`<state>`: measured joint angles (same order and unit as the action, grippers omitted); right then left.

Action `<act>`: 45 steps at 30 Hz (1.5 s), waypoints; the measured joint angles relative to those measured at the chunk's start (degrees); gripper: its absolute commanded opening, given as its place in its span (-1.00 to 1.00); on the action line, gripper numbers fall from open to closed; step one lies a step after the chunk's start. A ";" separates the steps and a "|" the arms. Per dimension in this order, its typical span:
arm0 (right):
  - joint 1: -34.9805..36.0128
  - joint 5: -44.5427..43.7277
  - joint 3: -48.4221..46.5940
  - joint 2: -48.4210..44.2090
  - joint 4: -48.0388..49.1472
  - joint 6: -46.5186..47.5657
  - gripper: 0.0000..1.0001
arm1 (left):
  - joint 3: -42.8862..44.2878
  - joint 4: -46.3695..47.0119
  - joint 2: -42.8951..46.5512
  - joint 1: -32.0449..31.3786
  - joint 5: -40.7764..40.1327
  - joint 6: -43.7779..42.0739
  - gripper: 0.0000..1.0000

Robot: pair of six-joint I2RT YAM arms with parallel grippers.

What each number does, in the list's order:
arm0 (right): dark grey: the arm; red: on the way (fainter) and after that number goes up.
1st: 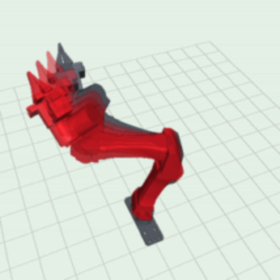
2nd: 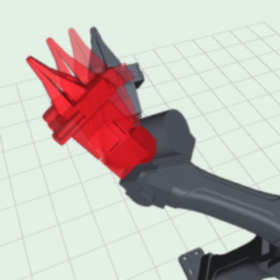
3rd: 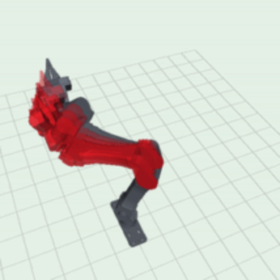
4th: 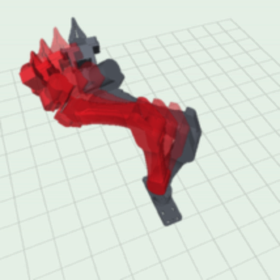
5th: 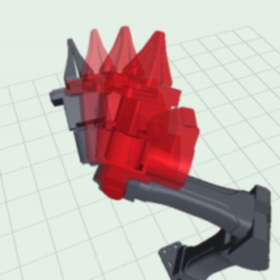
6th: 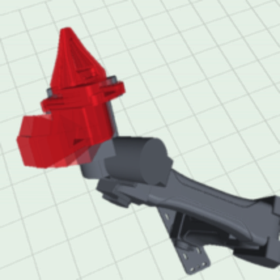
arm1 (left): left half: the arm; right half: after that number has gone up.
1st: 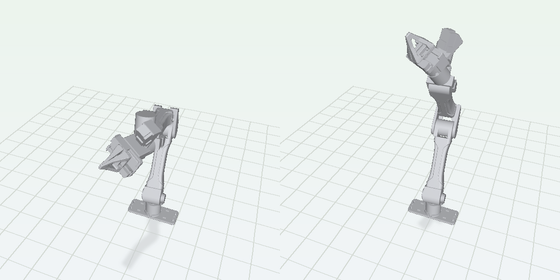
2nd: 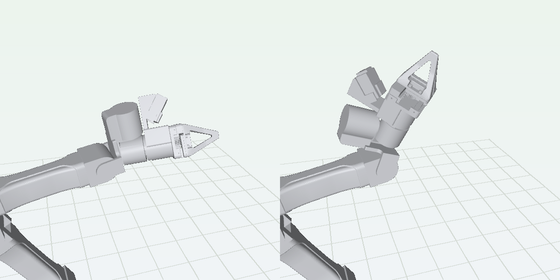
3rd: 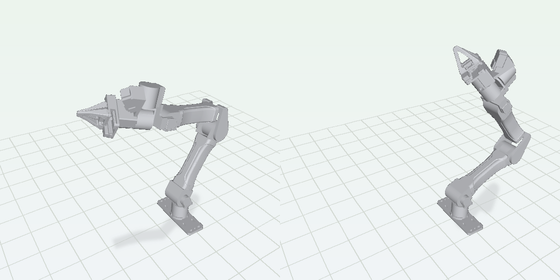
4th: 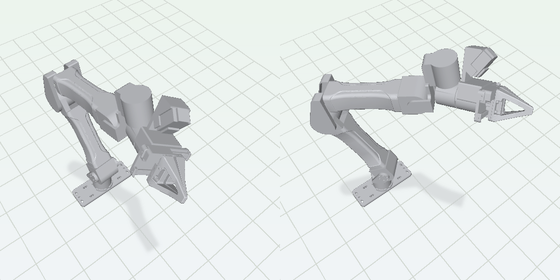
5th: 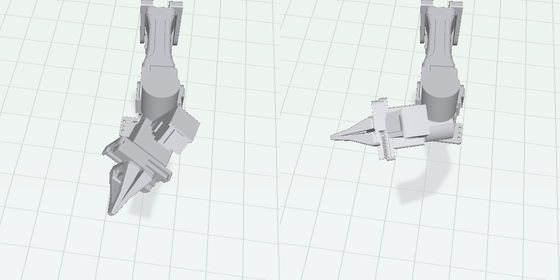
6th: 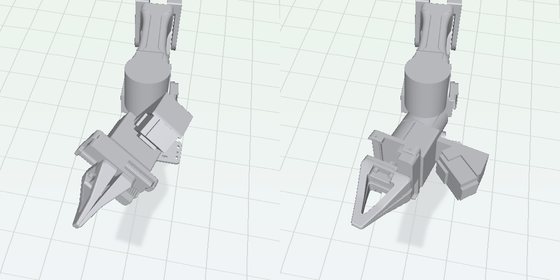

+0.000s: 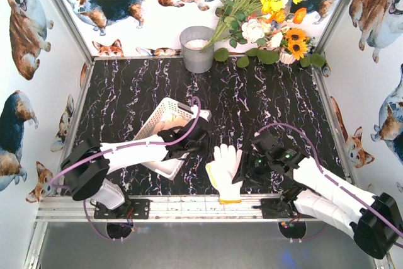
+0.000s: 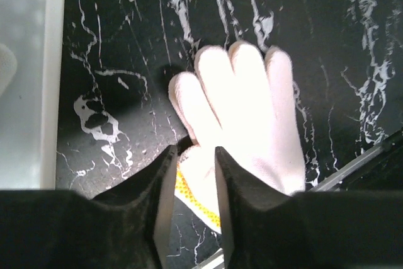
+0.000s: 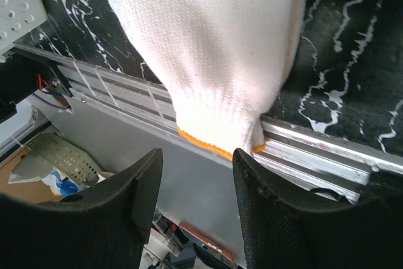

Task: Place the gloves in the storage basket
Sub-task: Pair the glove with the glove.

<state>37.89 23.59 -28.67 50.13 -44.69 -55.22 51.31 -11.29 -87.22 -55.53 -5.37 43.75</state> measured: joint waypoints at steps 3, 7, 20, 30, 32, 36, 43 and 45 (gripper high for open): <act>0.00 0.76 0.26 1.88 3.04 -0.37 0.01 | 0.02 -0.50 -2.45 0.00 1.36 0.70 -0.77; 0.00 1.42 0.90 5.05 6.58 -0.39 0.01 | 0.02 -0.55 -4.70 -0.02 2.25 1.42 -0.77; 0.00 1.84 3.48 9.88 11.80 -0.31 0.01 | 0.22 0.28 -8.17 -0.57 4.94 1.40 -0.71; 0.00 2.14 4.02 12.11 13.68 -0.15 0.00 | 1.31 1.36 -10.91 -1.01 5.81 1.25 -0.59; 0.00 2.25 4.07 12.24 13.81 -0.15 0.01 | 1.31 1.46 -10.93 -1.18 5.81 1.22 -0.59; 0.00 2.34 4.11 12.59 14.21 -0.13 0.01 | 1.31 1.51 -10.93 -1.66 5.81 1.22 -0.70; 0.00 2.78 4.20 13.38 15.15 -0.15 0.00 | 1.31 0.74 -10.91 -2.78 4.87 1.20 -0.94; 0.00 2.89 4.26 13.46 15.34 -0.15 0.00 | 1.31 0.24 -10.71 -2.99 4.15 1.20 -1.00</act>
<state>37.89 26.48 -24.40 63.59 -29.34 -55.37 52.62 -11.05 -97.93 -58.52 -1.21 44.95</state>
